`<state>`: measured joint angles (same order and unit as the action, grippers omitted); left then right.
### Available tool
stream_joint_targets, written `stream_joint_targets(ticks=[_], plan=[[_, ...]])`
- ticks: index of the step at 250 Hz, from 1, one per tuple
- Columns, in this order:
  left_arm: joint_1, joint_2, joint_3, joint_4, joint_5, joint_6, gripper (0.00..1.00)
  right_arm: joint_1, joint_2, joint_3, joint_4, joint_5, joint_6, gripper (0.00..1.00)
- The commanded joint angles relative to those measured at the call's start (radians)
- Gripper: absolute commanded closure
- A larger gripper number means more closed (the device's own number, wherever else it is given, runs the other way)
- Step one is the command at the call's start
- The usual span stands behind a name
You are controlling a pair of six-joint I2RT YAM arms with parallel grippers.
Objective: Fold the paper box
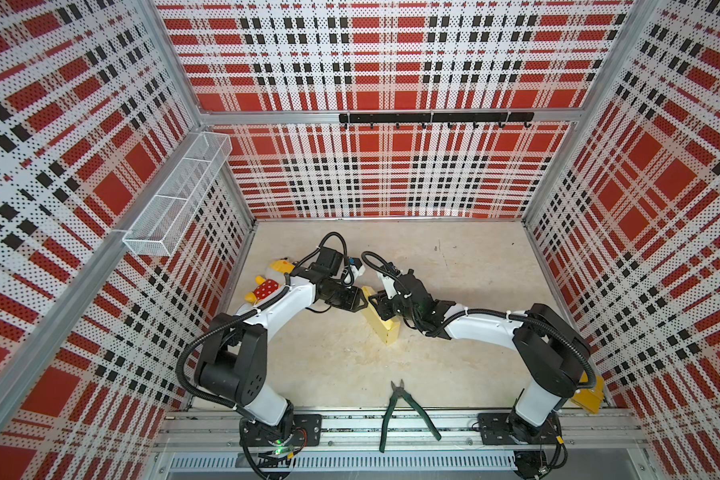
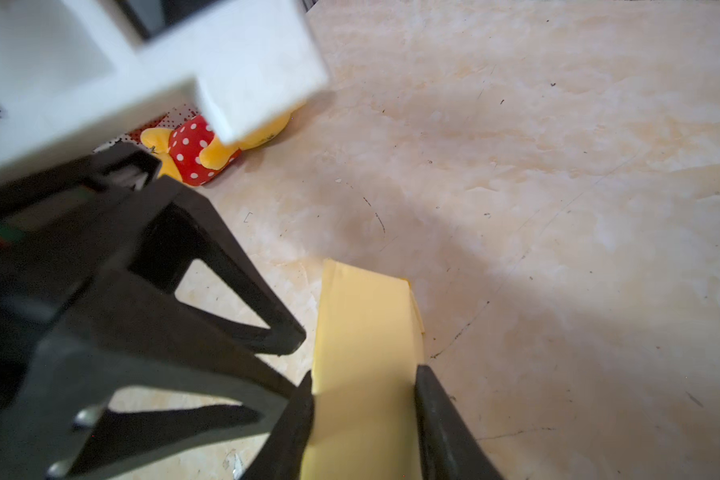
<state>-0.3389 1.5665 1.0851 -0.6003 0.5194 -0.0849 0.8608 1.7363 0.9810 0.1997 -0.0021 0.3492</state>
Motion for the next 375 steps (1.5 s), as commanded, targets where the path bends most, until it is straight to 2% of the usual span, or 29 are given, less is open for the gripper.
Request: stream_joint_targets(ticks=[1, 16, 47, 86, 113, 161, 213, 259, 301, 347, 375], plan=[[0.027, -0.037, 0.018, 0.107, 0.078, -0.175, 0.54, 0.017, 0.076, -0.044, -0.199, -0.039, 0.004, 0.62], [0.023, -0.034, 0.009, 0.138, 0.111, -0.24, 0.52, 0.016, 0.079, -0.039, -0.201, -0.039, 0.004, 0.62], [0.001, -0.018, 0.033, 0.15, 0.162, -0.257, 0.49, 0.016, 0.083, -0.033, -0.204, -0.039, 0.002, 0.62], [0.023, 0.001, 0.06, 0.142, 0.145, -0.321, 0.47, 0.016, 0.08, -0.04, -0.204, -0.038, 0.003, 0.63], [0.011, 0.02, 0.062, 0.119, 0.111, -0.32, 0.49, 0.016, 0.083, -0.034, -0.206, -0.039, 0.002, 0.63], [0.008, 0.036, 0.09, 0.002, -0.023, -0.271, 0.56, 0.017, 0.084, -0.034, -0.209, -0.035, 0.004, 0.63], [0.017, -0.02, 0.051, -0.029, -0.032, -0.264, 0.53, 0.016, 0.092, -0.025, -0.213, -0.038, 0.002, 0.63], [0.011, 0.051, 0.053, -0.009, 0.023, -0.286, 0.45, 0.016, 0.088, -0.026, -0.217, -0.032, -0.001, 0.63], [0.006, 0.072, 0.051, -0.003, 0.016, -0.296, 0.44, 0.016, 0.091, -0.024, -0.217, -0.032, -0.001, 0.63], [-0.011, 0.108, 0.062, 0.014, -0.006, -0.303, 0.51, 0.016, 0.09, -0.021, -0.217, -0.036, -0.004, 0.62], [-0.017, 0.133, 0.067, 0.025, -0.008, -0.312, 0.59, 0.017, 0.083, -0.03, -0.214, -0.035, -0.004, 0.61]])
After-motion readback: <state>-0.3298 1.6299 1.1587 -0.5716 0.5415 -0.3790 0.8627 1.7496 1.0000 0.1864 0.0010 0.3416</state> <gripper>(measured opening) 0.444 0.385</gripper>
